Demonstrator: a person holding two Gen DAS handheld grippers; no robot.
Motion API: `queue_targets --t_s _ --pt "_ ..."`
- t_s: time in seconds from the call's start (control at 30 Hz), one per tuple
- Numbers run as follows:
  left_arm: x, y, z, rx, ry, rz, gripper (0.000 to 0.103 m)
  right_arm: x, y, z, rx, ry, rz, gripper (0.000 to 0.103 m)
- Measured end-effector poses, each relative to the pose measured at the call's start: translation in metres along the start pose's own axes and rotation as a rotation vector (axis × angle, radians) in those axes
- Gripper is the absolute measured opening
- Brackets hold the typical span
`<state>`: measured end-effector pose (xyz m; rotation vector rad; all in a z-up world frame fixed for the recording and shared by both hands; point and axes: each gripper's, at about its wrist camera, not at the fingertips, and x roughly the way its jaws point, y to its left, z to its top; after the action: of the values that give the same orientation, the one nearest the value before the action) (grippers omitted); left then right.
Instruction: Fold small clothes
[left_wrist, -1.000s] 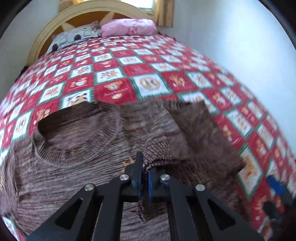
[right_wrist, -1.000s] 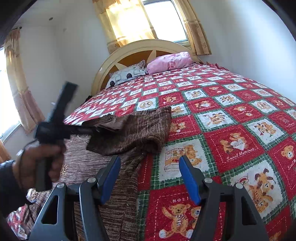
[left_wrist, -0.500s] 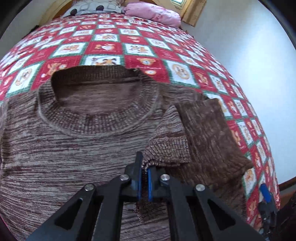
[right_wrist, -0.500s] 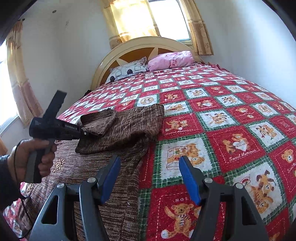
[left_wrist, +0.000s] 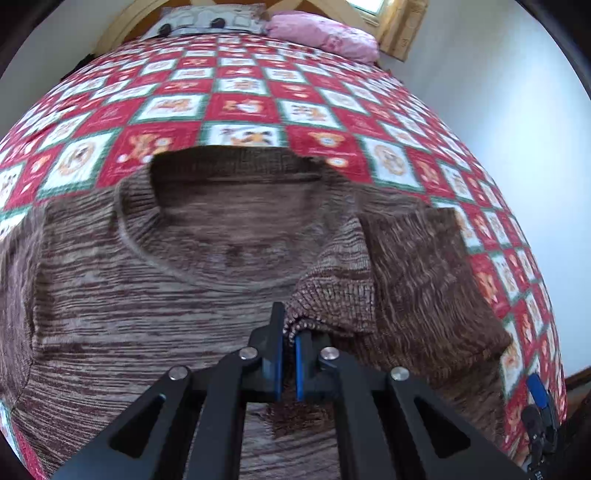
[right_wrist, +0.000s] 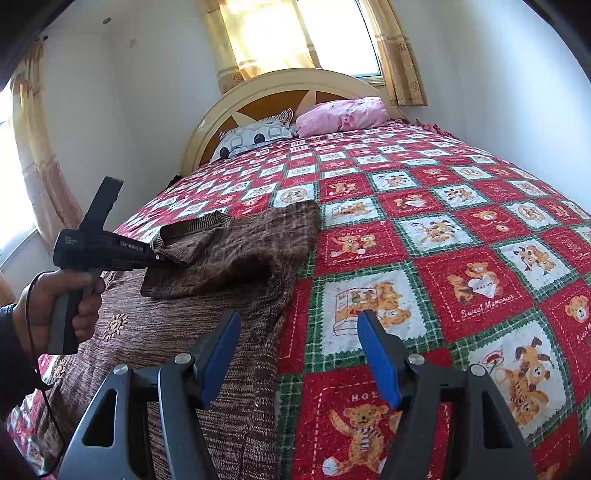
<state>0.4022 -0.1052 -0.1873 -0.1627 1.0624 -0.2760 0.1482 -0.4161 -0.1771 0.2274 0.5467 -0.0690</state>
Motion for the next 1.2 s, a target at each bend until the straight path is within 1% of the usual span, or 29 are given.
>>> queue_targets --t_s 0.03,0.07,0.13,0.2,0.23,0.27,0.3,0.37,0.47,0.53,0.6,0.63,0.73,0.77,0.8,0.83,0.87,0.97,1.0,1.07,1.1,1.17,1.2 --pt "0.001 0.002 0.000 -0.002 -0.002 -0.004 0.006 0.000 0.000 0.000 0.001 0.001 0.001 0.066" --pt "0.003 0.001 0.001 0.009 -0.002 0.015 0.011 0.001 0.000 0.000 0.001 0.004 0.001 0.066" --pt "0.005 -0.003 -0.001 0.032 -0.013 0.053 0.013 0.002 0.001 0.000 0.002 0.008 0.001 0.066" --pt "0.007 -0.006 -0.001 0.051 -0.015 0.091 0.030 0.003 0.000 0.000 0.004 0.014 0.002 0.066" --pt "0.007 -0.006 0.000 0.051 -0.022 0.108 0.034 0.004 0.000 0.000 0.005 0.016 0.002 0.067" --pt "0.006 -0.004 0.000 0.042 -0.034 0.125 0.043 0.004 -0.001 0.000 0.007 0.017 0.003 0.067" --pt "0.005 -0.001 0.000 0.032 -0.042 0.145 0.055 0.004 -0.001 0.000 0.008 0.017 0.004 0.067" --pt "0.004 0.011 0.001 -0.010 -0.053 0.204 0.069 0.005 -0.002 0.000 0.010 0.018 0.004 0.067" --pt "-0.003 0.030 0.001 -0.051 -0.075 0.264 0.070 0.007 -0.002 0.000 0.013 0.024 0.003 0.067" --pt "-0.007 0.039 -0.002 -0.051 -0.080 0.337 0.070 0.009 -0.002 0.000 0.012 0.031 0.001 0.067" --pt "-0.007 0.046 -0.006 -0.048 -0.067 0.397 0.072 0.010 -0.002 -0.001 0.012 0.036 0.002 0.067" --pt "-0.009 0.049 -0.008 -0.051 -0.068 0.386 0.072 0.010 -0.002 -0.001 0.013 0.036 0.002 0.067" --pt "-0.020 0.047 -0.016 -0.047 -0.106 0.358 0.072 0.005 -0.002 -0.001 0.015 0.019 0.009 0.067" --pt "-0.024 0.042 -0.019 -0.027 -0.121 0.343 0.072 0.002 -0.001 0.000 0.012 0.008 0.012 0.067" --pt "-0.027 0.035 -0.024 0.006 -0.134 0.337 0.075 -0.002 0.000 0.002 0.004 0.003 0.020 0.067" --pt "-0.027 0.029 -0.025 0.032 -0.142 0.342 0.076 -0.003 0.004 0.005 -0.007 0.003 0.022 0.067" --pt "-0.027 0.019 -0.029 0.084 -0.156 0.354 0.080 -0.004 0.011 0.012 -0.021 0.003 0.027 0.067" --pt "-0.019 0.004 -0.033 0.181 -0.170 0.402 0.085 -0.001 0.041 0.036 -0.119 -0.014 0.089 0.067" --pt "-0.015 0.004 -0.035 0.193 -0.159 0.403 0.086 0.006 0.052 0.046 -0.156 -0.004 0.110 0.067" --pt "-0.008 0.008 -0.035 0.179 -0.142 0.389 0.086 0.026 0.070 0.060 -0.210 0.022 0.150 0.067" --pt "-0.009 0.011 -0.035 0.164 -0.152 0.378 0.089 0.040 0.076 0.066 -0.224 0.042 0.154 0.067" --pt "-0.011 0.018 -0.034 0.137 -0.151 0.365 0.094 0.072 0.078 0.069 -0.219 0.122 0.146 0.067" --pt "-0.011 0.021 -0.034 0.126 -0.148 0.348 0.094 0.090 0.073 0.067 -0.196 0.188 0.128 0.067"
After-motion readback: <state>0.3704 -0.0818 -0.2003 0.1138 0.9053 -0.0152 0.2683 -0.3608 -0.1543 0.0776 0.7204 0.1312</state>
